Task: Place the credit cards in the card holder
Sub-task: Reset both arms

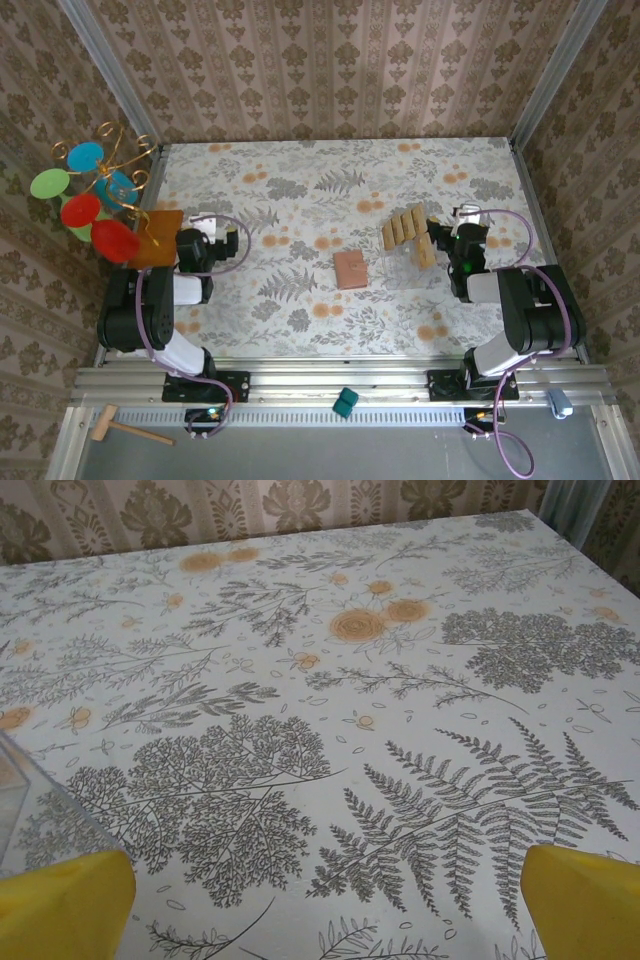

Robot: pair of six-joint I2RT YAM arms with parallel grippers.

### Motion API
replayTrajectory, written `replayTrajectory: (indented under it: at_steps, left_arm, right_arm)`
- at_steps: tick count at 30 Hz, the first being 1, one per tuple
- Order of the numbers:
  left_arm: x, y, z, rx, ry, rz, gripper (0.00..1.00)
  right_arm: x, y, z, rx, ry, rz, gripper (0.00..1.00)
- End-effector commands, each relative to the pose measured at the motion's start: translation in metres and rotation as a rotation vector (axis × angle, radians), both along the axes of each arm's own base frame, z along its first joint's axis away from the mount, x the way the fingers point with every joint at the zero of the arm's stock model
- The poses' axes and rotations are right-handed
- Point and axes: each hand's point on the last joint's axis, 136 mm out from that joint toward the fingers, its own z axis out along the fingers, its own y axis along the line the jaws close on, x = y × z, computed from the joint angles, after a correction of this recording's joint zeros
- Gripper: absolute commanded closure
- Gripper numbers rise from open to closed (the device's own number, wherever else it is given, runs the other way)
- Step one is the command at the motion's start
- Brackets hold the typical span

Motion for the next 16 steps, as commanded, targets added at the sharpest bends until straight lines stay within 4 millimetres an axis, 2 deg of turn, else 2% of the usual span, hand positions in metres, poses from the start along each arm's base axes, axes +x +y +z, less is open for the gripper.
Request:
replayTrajectory:
  at_steps: [1, 4, 11, 16]
  left_arm:
    - [0.0049, -0.0057, 0.0171, 0.001, -0.069, -0.005, 0.00]
    - [0.0020, -0.0147, 0.0173, 0.018, -0.083, -0.047, 0.00]
    - [0.0043, -0.0113, 0.0169, 0.015, -0.075, -0.033, 0.00]
    - [0.0042, -0.0113, 0.0167, 0.015, -0.074, -0.033, 0.00]
  right_arm:
    - [0.0012, 0.0008, 0.0068, -0.039, -0.019, -0.007, 0.00]
    - [0.0014, 0.0009, 0.0071, -0.040, -0.019, -0.006, 0.00]
    - [0.0064, 0.0030, 0.0041, -0.033, 0.004, 0.011, 0.00]
    - [0.0021, 0.0039, 0.0063, -0.035, -0.016, 0.019, 0.00]
